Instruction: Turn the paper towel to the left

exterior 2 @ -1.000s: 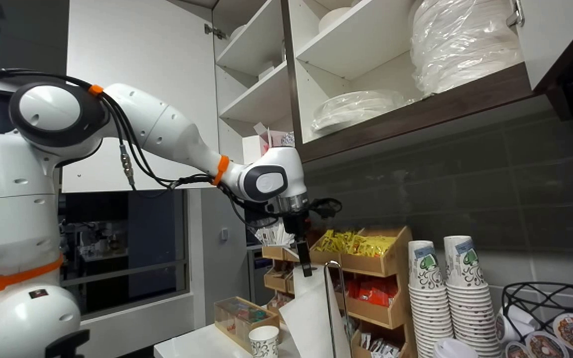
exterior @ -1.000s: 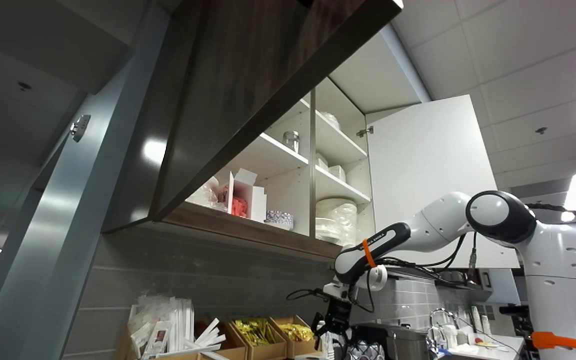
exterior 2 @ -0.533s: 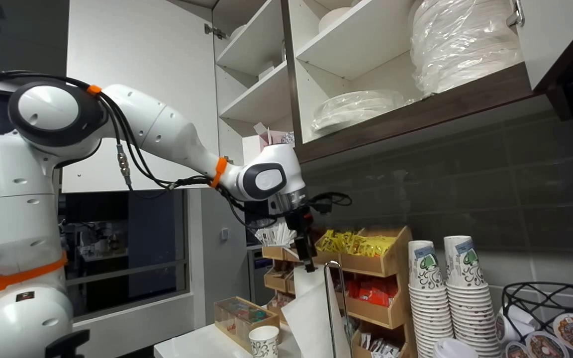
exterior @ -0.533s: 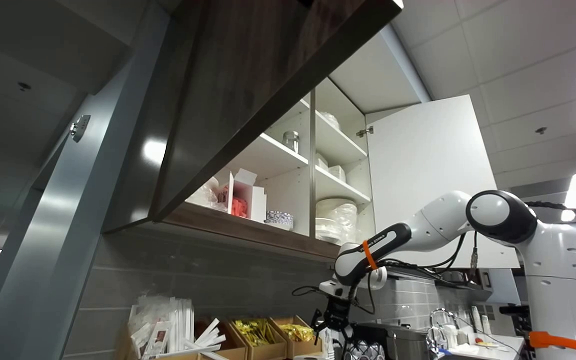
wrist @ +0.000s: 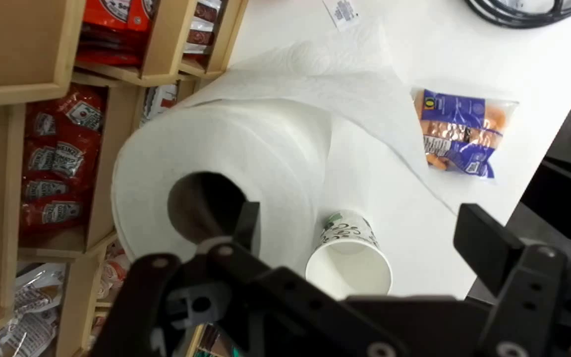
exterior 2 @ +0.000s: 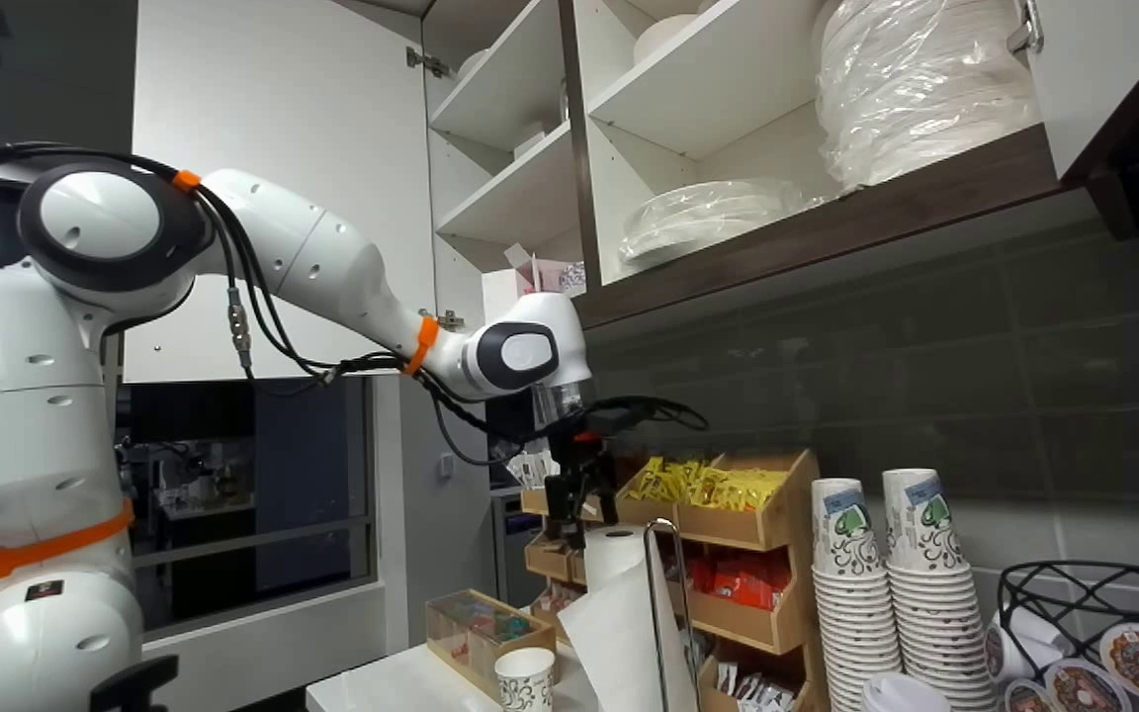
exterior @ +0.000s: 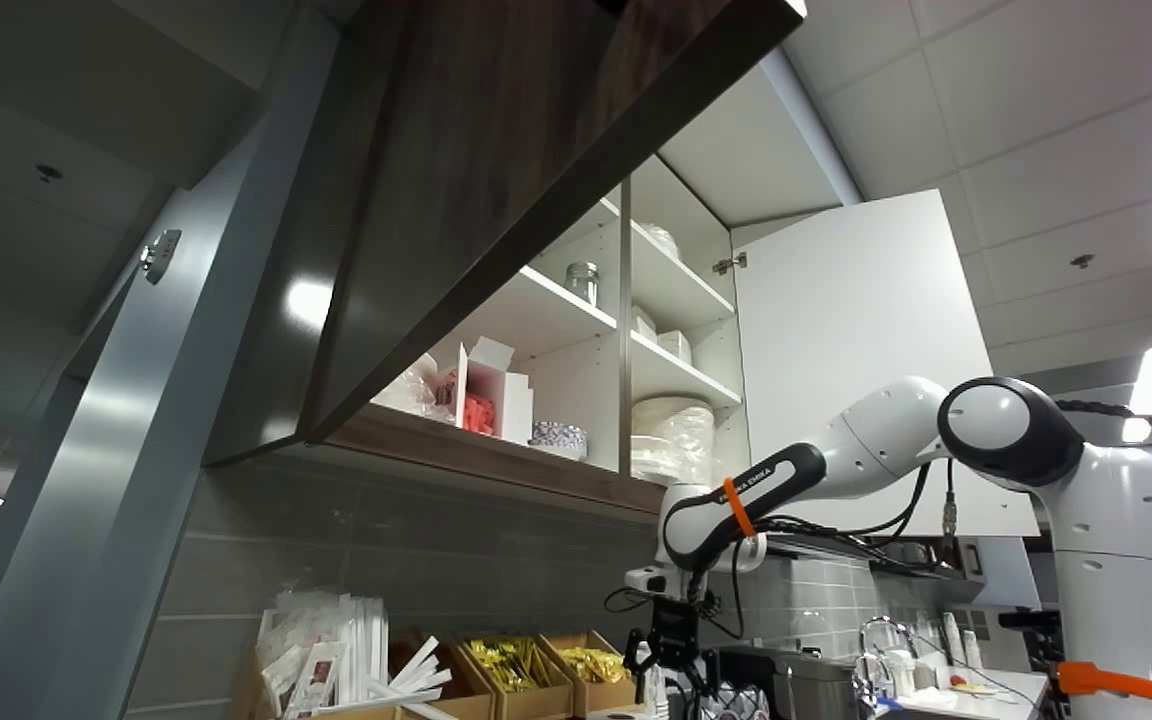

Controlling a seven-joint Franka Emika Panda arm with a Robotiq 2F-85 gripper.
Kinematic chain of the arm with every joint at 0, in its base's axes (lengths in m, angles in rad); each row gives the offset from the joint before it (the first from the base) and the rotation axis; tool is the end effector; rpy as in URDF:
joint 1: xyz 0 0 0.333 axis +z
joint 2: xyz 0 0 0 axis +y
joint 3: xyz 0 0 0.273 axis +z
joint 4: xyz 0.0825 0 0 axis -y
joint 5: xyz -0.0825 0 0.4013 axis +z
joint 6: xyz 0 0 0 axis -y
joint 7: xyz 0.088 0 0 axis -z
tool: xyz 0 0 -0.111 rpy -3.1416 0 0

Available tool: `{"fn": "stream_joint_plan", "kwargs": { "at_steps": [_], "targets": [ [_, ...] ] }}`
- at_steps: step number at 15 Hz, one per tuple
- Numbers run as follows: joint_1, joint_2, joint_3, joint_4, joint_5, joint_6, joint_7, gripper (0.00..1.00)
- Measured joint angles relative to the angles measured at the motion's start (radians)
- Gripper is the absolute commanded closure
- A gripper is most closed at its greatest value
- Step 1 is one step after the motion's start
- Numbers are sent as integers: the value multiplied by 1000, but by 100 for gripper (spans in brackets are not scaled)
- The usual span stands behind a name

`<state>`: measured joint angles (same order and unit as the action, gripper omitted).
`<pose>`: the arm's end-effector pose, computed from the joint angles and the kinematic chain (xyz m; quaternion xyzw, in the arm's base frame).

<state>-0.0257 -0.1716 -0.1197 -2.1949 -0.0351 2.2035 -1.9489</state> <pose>0.5322 -0.0801 0.4207 0.6106 0.7868 0.0406 0.0799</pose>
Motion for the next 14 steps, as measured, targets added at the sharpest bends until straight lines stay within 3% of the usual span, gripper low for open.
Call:
{"fn": "stream_joint_plan", "kwargs": {
  "at_steps": [14],
  "targets": [
    [15, 37, 49, 0, 50, 94, 471, 0]
  ]
}}
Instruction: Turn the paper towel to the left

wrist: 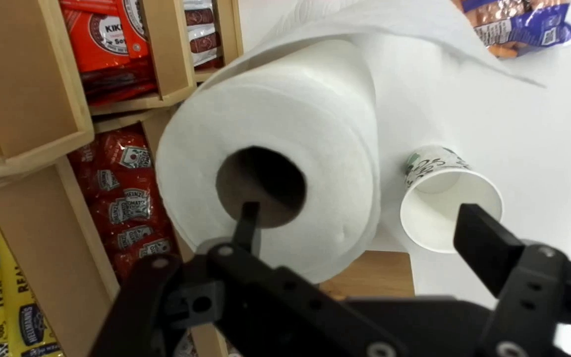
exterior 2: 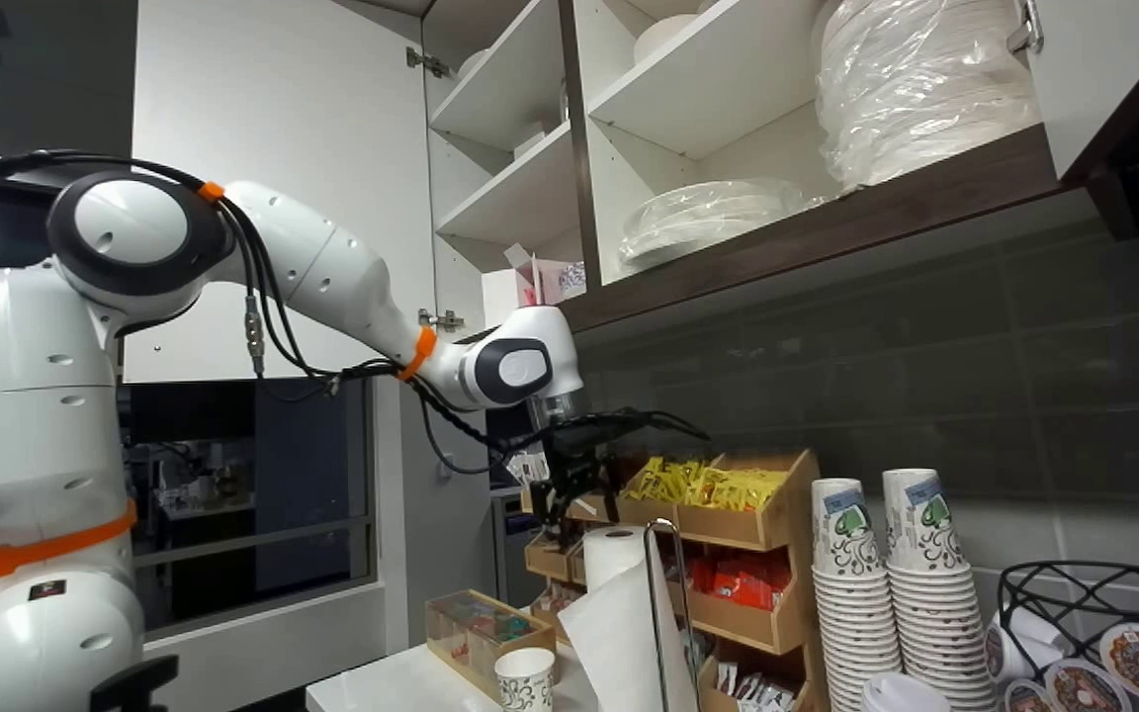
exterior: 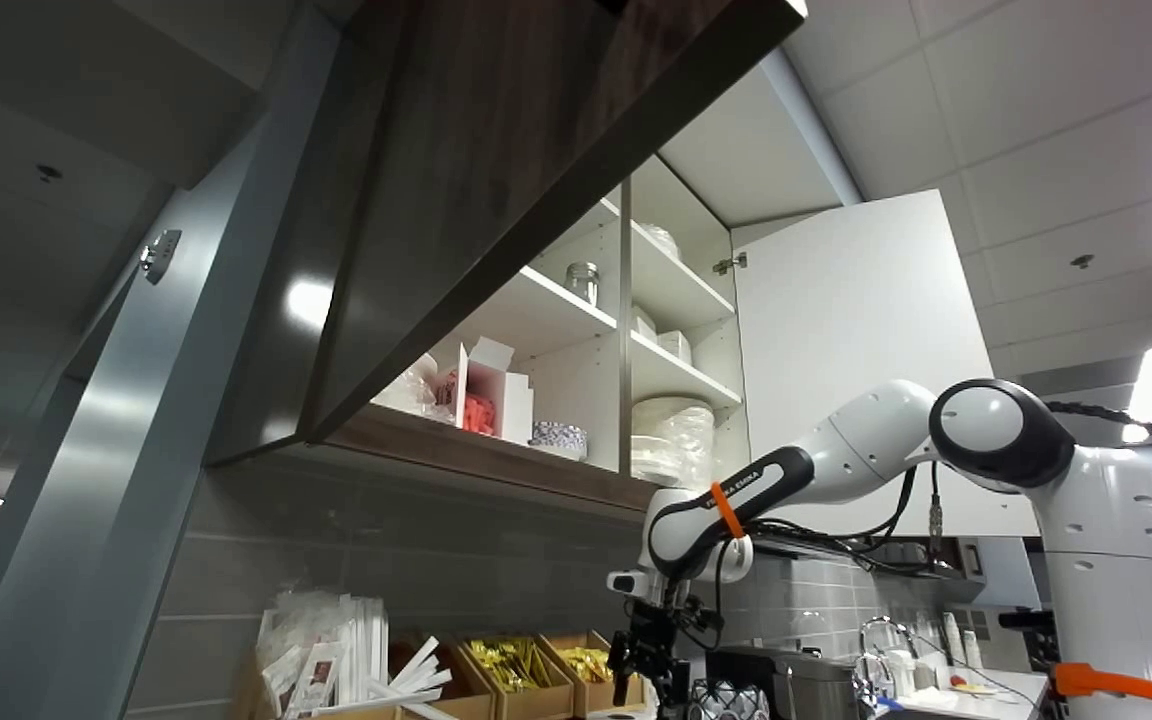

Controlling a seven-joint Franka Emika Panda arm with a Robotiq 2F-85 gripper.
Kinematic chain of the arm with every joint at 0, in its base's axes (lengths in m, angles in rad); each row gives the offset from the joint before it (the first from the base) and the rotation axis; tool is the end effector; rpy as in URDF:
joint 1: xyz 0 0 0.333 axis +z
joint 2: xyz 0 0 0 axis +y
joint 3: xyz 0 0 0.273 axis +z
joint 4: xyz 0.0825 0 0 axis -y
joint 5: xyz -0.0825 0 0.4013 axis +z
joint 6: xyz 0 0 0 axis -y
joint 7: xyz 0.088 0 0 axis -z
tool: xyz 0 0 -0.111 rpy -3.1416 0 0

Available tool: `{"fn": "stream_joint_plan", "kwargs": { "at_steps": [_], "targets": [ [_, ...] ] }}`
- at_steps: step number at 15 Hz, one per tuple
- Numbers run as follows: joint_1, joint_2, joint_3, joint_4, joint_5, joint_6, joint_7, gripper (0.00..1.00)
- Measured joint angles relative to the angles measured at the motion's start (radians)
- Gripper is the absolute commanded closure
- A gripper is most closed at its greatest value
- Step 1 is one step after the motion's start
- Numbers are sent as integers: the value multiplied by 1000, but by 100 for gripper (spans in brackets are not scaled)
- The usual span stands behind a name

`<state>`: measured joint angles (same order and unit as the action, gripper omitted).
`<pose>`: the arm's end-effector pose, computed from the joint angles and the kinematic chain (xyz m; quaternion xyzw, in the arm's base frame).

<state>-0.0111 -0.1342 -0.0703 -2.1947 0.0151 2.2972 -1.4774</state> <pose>0.5480 -0.0447 0.4112 0.7637 0.6347 0.0915 0.0751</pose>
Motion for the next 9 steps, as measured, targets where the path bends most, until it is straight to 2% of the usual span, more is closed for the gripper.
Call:
{"fn": "stream_joint_plan", "kwargs": {
  "at_steps": [9],
  "targets": [
    [0, 38, 1, 19, 0, 1, 123, 0]
  ]
}}
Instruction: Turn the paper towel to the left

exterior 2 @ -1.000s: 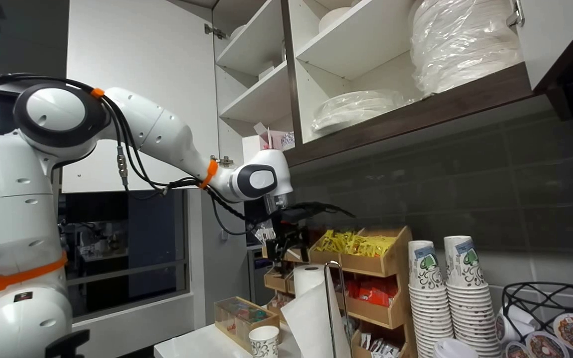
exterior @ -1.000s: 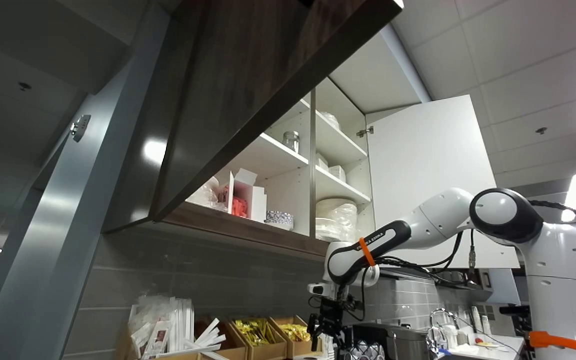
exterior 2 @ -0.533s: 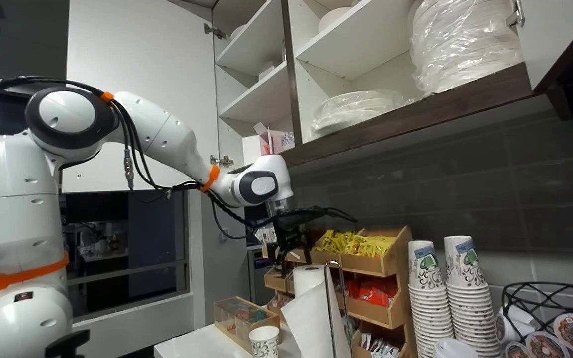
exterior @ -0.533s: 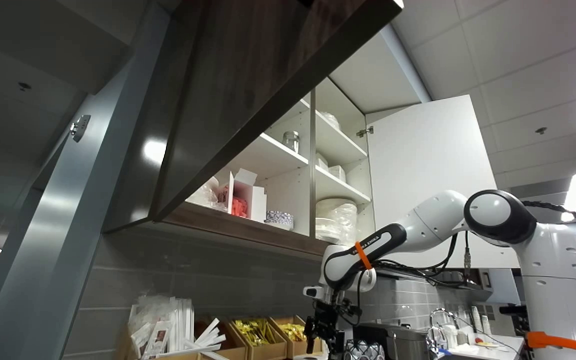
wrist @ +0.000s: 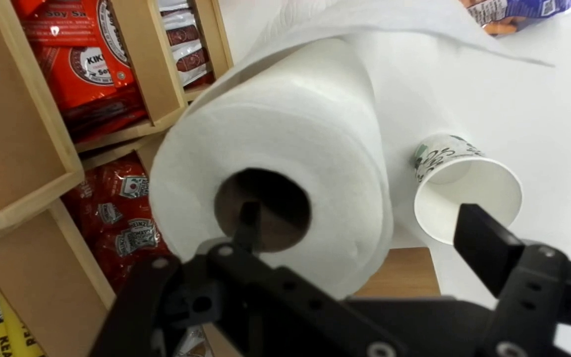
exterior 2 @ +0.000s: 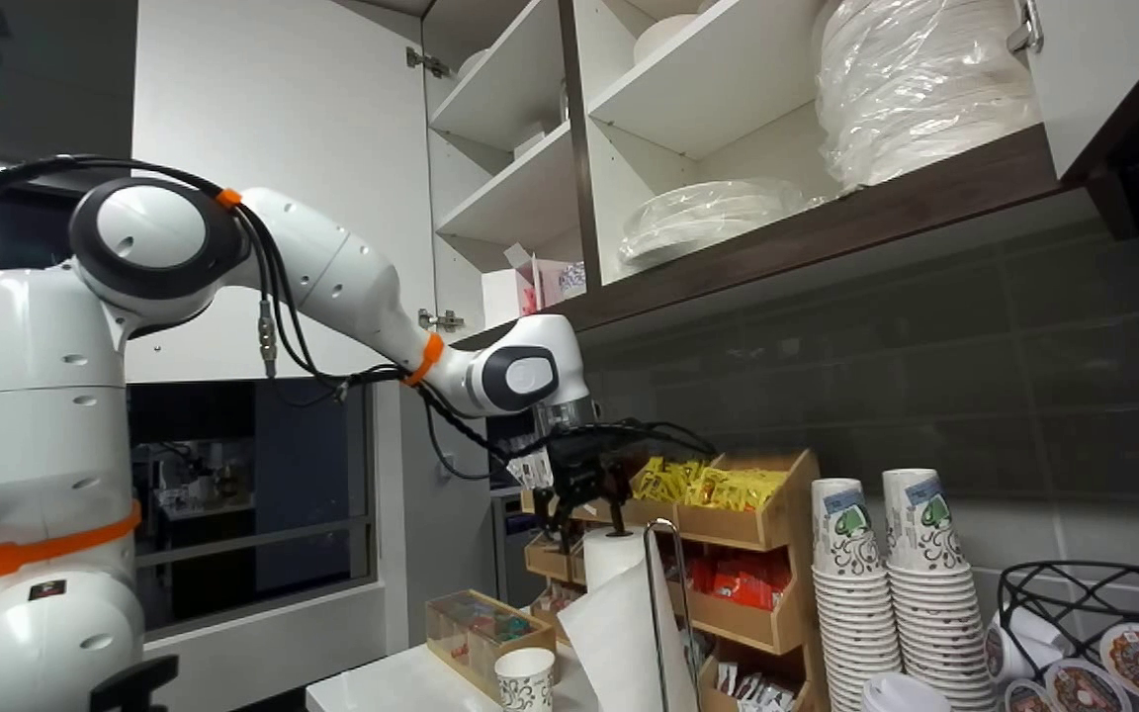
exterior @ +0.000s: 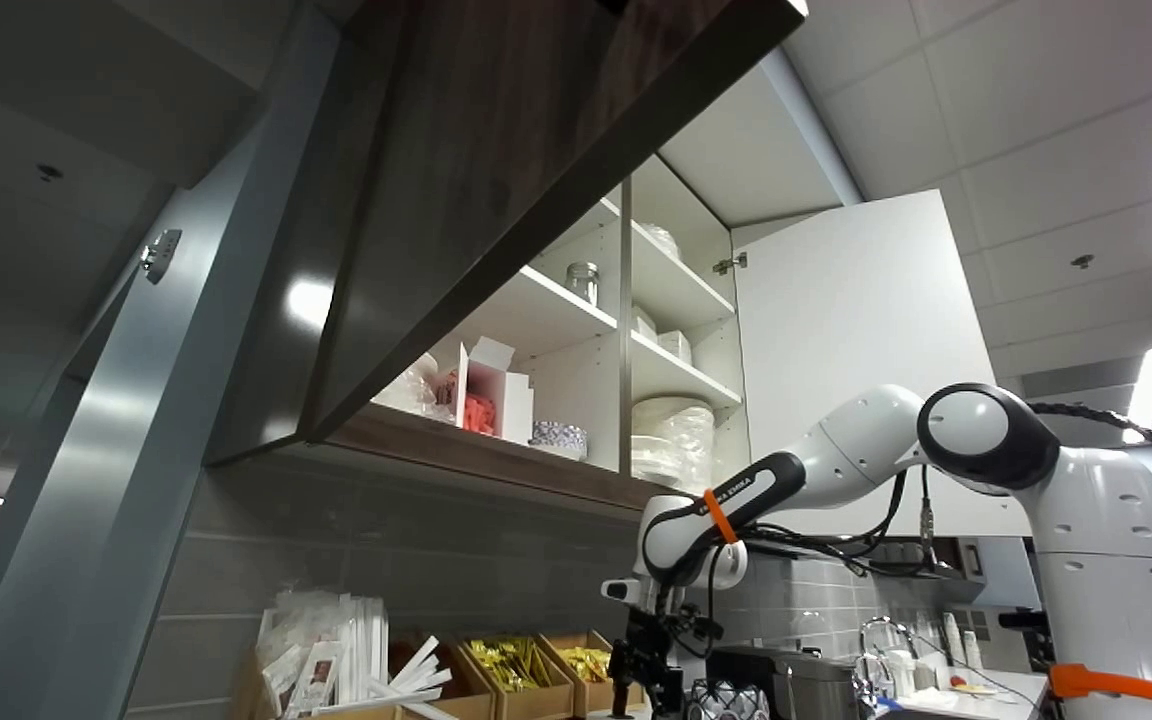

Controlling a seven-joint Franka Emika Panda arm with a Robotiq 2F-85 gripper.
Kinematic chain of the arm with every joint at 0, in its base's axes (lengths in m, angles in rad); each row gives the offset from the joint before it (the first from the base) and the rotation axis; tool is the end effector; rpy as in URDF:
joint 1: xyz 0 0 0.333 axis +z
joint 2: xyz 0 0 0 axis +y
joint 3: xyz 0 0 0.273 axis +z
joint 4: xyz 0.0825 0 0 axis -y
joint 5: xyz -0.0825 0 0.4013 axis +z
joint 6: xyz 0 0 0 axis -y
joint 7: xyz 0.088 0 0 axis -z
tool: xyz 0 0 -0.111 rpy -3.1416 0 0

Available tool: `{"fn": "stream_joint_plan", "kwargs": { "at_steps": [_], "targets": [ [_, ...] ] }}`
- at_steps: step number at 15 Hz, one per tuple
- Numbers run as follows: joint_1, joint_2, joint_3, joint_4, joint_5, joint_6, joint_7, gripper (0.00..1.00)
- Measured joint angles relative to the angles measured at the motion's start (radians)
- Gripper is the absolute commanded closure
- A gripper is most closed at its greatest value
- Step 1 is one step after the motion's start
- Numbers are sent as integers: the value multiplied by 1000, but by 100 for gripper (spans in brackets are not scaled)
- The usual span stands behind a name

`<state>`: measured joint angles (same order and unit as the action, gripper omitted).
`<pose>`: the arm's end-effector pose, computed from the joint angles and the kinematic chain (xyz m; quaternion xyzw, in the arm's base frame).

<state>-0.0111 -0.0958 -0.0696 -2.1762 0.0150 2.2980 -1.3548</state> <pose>0.5547 -0.0448 0.3994 0.8018 0.5876 0.0879 0.0642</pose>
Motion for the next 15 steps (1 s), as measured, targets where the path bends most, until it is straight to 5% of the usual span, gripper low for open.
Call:
{"fn": "stream_joint_plan", "kwargs": {
  "at_steps": [2, 3, 5, 7, 13, 15],
  "targets": [
    [0, 11, 0, 4, 0, 0, 17, 1],
    [0, 16, 0, 5, 0, 0, 21, 26],
    [0, 26, 0, 5, 1, 10, 20, 30],
    [0, 36, 0, 5, 5, 39, -2, 48],
    [-9, 44, -5, 5, 18, 99, -228, 91],
    [-12, 43, -10, 5, 18, 103, -329, 93]
  ]
}}
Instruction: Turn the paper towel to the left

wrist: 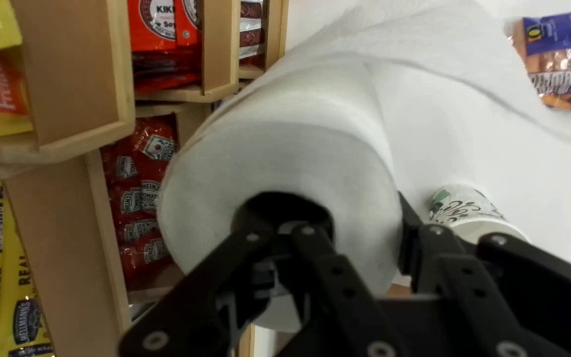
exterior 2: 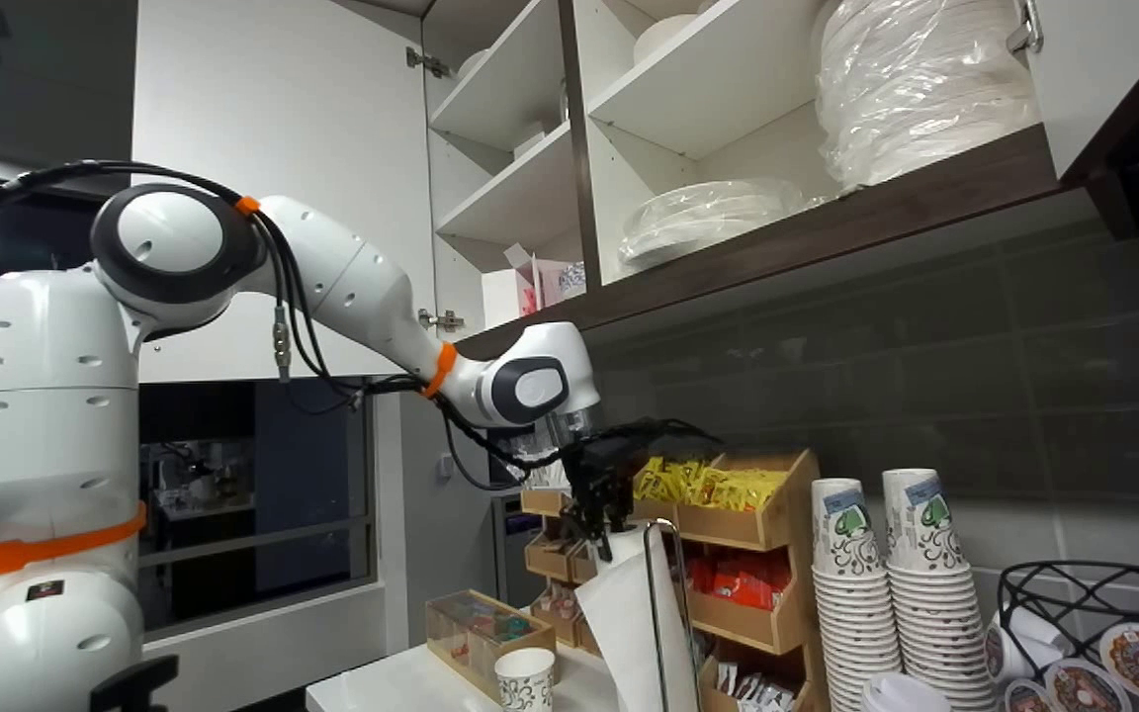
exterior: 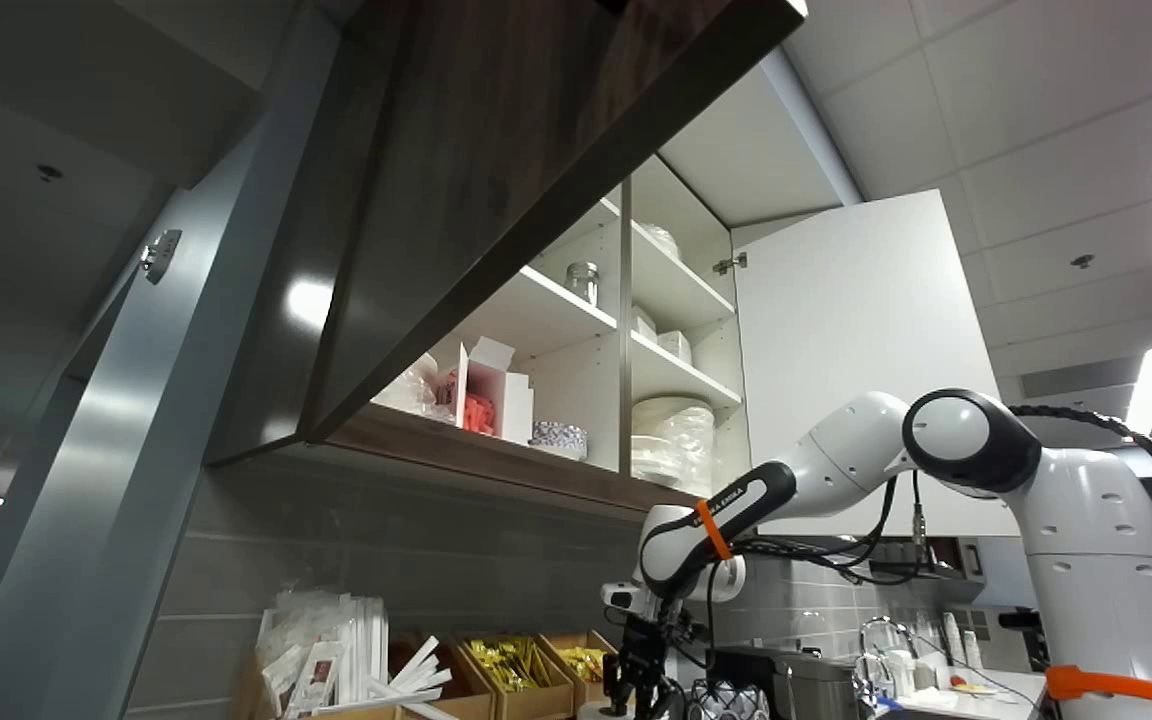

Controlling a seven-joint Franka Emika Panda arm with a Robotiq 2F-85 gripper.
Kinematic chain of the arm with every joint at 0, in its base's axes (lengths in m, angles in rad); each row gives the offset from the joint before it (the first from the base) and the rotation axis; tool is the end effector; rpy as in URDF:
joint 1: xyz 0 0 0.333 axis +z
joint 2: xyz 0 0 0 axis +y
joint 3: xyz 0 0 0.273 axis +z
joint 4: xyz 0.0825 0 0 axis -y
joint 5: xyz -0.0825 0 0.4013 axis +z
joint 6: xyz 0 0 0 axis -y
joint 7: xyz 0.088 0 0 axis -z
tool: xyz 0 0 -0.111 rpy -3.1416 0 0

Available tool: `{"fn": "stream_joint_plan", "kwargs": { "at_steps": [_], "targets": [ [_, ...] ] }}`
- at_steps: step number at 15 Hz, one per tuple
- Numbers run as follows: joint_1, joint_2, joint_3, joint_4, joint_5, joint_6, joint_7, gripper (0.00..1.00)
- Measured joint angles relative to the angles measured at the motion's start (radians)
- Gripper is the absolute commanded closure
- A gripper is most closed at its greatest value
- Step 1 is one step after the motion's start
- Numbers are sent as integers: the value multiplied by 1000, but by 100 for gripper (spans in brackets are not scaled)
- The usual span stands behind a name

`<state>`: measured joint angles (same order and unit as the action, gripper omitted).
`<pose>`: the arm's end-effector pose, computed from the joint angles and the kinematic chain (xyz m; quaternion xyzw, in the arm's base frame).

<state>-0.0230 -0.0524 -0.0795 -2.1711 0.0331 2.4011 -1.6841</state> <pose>0.5661 -0.0581 0.3892 0.7038 0.6962 0.0997 0.1003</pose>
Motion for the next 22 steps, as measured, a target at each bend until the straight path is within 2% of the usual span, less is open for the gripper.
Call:
{"fn": "stream_joint_plan", "kwargs": {
  "at_steps": [1, 6, 14, 22],
  "targets": [
    [-2, 0, -2, 0, 0, 1, -49, 95],
    [-7, -2, -13, 0, 15, 1, -295, 94],
    [-22, -13, -33, 0, 53, -14, -603, 94],
    [-29, -58, -57, 28, 75, -140, -798, 94]
  ]
}}
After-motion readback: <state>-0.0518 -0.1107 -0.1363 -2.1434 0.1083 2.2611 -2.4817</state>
